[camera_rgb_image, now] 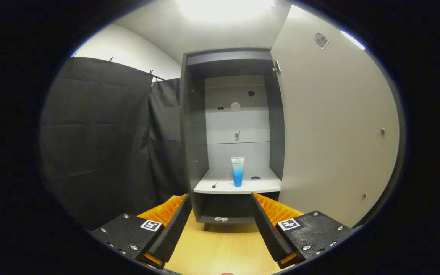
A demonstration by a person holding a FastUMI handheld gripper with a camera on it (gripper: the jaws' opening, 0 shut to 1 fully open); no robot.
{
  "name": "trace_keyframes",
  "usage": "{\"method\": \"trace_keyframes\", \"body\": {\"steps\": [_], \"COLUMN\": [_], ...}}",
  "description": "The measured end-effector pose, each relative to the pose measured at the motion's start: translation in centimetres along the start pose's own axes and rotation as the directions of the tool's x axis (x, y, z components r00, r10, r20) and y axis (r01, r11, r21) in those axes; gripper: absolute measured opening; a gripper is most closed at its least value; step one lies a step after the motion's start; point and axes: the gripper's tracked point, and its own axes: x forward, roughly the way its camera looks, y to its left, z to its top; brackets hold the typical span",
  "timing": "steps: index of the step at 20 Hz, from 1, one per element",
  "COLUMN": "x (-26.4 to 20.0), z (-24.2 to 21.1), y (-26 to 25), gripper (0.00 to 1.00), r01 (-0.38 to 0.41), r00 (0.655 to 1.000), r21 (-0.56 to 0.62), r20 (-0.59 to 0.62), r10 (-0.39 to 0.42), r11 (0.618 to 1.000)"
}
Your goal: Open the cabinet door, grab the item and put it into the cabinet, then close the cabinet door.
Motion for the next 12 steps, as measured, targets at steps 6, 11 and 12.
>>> {"method": "trace_keyframes", "body": {"steps": [6, 11, 12], "x": [-6.9, -11.1, -11.9], "z": [0.0, 0.2, 0.0], "y": [-4.4, -13.7, -15.5], "gripper": [0.95, 0.95, 0.95], "r01": [0.082, 0.248, 0.277], "r00": [0.997, 0.969, 0.961], "r21": [-0.071, -0.043, -0.039], "r20": [0.019, 0.004, -0.003], "r10": [-0.081, -0.248, -0.277], "r11": [0.994, 0.968, 0.960]}}
